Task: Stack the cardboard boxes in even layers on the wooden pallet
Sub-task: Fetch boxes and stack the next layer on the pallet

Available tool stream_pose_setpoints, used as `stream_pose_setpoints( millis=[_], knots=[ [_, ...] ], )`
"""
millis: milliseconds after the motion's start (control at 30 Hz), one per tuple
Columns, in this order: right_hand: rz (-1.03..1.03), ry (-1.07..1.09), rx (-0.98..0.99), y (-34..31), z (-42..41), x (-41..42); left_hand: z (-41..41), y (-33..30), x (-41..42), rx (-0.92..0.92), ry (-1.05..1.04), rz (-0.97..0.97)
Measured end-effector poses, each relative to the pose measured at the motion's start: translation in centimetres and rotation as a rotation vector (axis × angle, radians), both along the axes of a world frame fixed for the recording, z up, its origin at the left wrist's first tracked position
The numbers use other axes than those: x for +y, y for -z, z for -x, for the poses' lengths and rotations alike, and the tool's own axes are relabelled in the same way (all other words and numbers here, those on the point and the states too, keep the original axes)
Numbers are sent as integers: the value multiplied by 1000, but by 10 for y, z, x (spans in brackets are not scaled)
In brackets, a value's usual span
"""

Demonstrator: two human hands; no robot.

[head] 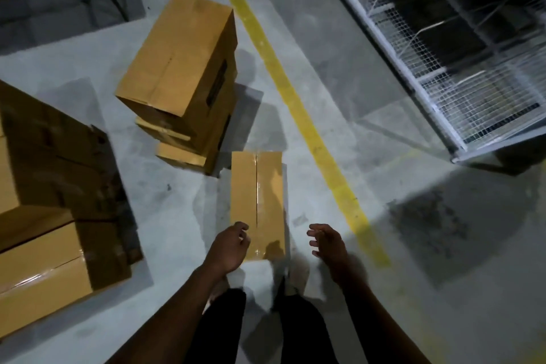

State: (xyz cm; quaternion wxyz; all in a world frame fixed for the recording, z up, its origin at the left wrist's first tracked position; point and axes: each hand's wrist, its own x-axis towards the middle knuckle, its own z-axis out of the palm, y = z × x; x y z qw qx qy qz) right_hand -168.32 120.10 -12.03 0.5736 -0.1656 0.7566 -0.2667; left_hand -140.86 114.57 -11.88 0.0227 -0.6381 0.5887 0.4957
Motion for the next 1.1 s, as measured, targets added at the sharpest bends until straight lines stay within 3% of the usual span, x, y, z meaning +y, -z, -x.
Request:
stream_pose_setpoints(
  millis=[167,333,600,700,900,1100],
  knots=[
    [-3,-44,24,96,-15,-27,-19,95,-33,-37,-98,-16],
    [-33,-108,66,226,-40,-60,-39,231,-73,-83,-176,-38],
    [-133,-333,299,412,-64,-105,-49,423,-106,-89,-238,-135],
    [-200,-310,309,460,-62,-113,-49,473,-108,-69,-316,-190],
    [-136,-286,194,503,-59,-117,-44,527,-110,78,-394,-211],
    [-135,-247,192,480,-58,-99,-41,490,-97,140,-472,-204]
  ],
)
